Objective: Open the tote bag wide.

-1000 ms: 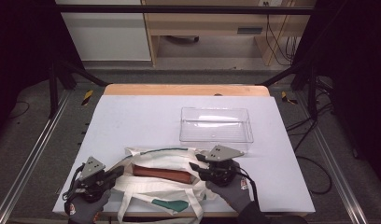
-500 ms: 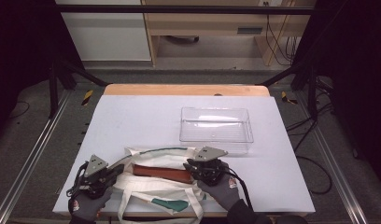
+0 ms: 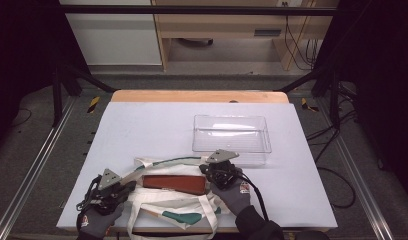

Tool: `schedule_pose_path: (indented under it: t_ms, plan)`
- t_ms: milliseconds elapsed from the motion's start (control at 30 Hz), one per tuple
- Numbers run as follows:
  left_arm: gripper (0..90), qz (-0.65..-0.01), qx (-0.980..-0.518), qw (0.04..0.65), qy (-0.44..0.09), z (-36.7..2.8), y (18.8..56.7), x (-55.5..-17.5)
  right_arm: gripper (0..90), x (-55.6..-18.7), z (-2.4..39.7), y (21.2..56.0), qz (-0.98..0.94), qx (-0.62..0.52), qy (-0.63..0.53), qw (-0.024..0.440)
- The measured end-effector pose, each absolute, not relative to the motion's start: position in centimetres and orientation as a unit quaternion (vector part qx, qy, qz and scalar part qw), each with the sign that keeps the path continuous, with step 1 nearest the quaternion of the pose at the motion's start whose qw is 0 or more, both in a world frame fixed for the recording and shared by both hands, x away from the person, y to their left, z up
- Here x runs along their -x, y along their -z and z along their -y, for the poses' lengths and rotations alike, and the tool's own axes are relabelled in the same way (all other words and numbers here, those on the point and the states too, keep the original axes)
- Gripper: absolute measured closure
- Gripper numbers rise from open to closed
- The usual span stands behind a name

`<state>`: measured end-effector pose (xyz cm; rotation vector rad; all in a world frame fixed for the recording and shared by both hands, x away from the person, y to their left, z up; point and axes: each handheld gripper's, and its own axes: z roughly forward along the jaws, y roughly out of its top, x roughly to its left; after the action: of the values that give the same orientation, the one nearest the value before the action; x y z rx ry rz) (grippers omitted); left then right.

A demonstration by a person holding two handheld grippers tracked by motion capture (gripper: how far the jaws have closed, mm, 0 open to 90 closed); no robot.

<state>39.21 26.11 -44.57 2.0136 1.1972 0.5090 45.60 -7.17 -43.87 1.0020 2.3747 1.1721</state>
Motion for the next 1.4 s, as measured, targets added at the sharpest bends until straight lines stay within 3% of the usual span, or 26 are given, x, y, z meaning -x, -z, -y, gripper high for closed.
schedule_pose_path:
  t_ms: [300,633,767,1000,1100,1233,1400]
  plan:
    - [89.9,-0.464,-0.787,0.358,-0.195,-26.0,44.7,-39.3,89.9,-47.0,6.8,45.6,-0.839,-0.361,-0.385,0.133]
    - [87.9,-0.44,-0.78,0.389,-0.218,-24.8,42.9,-39.0,83.6,-43.6,8.7,42.4,-0.811,-0.335,-0.462,0.132]
    - [81.8,-0.446,-0.774,0.384,-0.234,-24.7,42.8,-39.7,81.9,-41.2,9.0,42.0,-0.816,-0.318,-0.469,0.114]
    - [59.8,-0.442,-0.777,0.384,-0.233,-24.0,42.3,-41.2,67.5,-40.0,10.1,42.9,-0.818,-0.322,-0.471,0.078]
    - [55.9,-0.435,-0.783,0.379,-0.235,-23.5,42.3,-41.6,63.1,-39.7,9.6,43.3,-0.818,-0.317,-0.475,0.067]
    - [56.4,-0.435,-0.785,0.375,-0.233,-23.5,42.4,-41.9,61.4,-39.2,8.8,43.5,-0.821,-0.307,-0.477,0.064]
    - [61.2,-0.439,-0.789,0.369,-0.22,-23.6,42.8,-42.3,66.9,-39.1,8.1,44.0,-0.825,-0.307,-0.47,0.063]
